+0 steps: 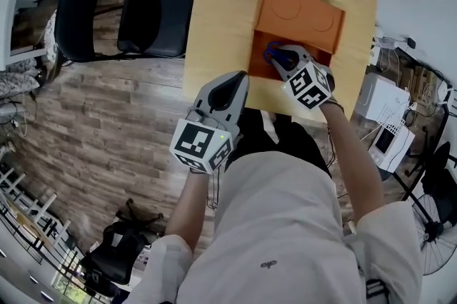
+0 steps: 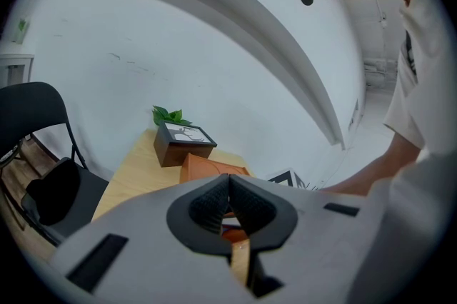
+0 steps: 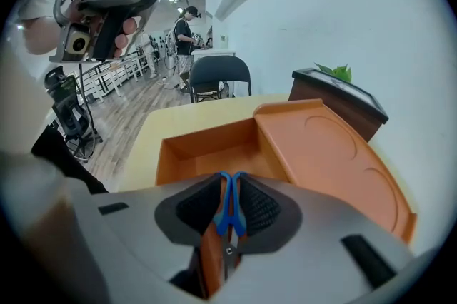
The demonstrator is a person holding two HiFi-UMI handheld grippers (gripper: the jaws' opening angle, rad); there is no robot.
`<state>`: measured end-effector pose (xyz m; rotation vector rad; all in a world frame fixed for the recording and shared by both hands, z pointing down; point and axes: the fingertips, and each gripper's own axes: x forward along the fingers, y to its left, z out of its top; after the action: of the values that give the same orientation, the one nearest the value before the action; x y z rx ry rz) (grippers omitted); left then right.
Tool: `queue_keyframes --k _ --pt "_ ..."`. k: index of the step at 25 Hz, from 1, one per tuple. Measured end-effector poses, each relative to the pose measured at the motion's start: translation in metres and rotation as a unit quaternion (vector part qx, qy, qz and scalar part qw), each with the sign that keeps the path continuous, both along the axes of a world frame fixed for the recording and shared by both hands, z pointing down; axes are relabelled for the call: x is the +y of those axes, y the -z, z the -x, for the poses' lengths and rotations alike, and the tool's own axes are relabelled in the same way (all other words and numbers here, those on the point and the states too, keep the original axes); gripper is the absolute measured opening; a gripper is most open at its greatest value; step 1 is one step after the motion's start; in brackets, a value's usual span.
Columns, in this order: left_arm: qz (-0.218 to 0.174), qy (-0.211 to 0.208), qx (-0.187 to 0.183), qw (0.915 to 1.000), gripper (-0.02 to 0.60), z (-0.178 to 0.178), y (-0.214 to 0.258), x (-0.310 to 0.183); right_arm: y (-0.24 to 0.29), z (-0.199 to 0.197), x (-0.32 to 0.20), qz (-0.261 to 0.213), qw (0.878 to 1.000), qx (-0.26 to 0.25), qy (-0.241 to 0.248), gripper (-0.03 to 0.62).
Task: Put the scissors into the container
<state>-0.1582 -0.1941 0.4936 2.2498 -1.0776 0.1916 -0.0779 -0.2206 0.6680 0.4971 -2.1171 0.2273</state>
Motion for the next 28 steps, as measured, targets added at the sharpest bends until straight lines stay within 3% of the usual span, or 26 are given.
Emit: queue_keyframes --k 14,28 --pt "-0.020 0.039 -0.019 0.9988 0.008 -0.055 0.029 0.062 0.083 -0.038 0.052 -0.058 0.995 -0.077 0.025 0.057" --pt "-0.072 0.088 -0.042 0.9927 0.008 -0.126 0.074 0.133 0.200 -0.101 0.120 -0.157 0.973 -0.160 0.052 0.028"
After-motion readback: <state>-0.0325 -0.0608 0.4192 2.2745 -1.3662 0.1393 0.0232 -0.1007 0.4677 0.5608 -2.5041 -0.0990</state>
